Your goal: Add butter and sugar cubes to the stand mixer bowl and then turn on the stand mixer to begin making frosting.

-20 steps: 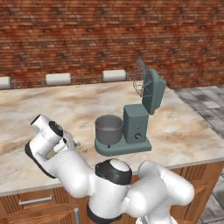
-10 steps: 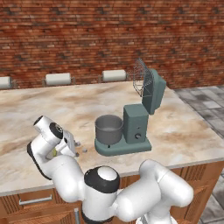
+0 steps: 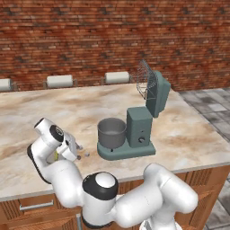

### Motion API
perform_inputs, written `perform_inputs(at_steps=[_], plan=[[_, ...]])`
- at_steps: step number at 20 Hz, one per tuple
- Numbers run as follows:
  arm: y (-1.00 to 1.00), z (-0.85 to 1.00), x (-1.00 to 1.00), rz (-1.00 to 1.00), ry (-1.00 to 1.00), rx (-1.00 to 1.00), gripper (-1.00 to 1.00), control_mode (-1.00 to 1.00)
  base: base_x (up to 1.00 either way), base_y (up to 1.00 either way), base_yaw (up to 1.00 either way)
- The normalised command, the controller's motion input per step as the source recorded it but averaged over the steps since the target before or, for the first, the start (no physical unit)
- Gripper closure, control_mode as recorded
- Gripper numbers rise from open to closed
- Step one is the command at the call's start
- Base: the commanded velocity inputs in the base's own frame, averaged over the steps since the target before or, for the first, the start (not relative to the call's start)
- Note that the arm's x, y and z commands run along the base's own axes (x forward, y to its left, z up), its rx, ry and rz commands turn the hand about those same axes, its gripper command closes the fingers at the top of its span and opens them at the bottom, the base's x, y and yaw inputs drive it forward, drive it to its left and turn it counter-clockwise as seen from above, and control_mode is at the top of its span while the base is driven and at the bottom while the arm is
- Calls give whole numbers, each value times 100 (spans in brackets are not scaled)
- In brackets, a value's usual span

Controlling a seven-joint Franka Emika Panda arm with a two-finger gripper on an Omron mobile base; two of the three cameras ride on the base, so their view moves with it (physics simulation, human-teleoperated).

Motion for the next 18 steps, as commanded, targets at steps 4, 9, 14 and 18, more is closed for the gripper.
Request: perform_inputs(at_steps=[4,9,14,18], plan=[[-11,-11,1,0,0,-2,-100,-100,0,0,0],[-15,-14,4,0,0,-1,-100,-100,0,0,0],[-15,-11,4,0,0,-1,-100,-100,0,0,0],[-5,-12,8,0,0,0,-100,-100,0,0,0]])
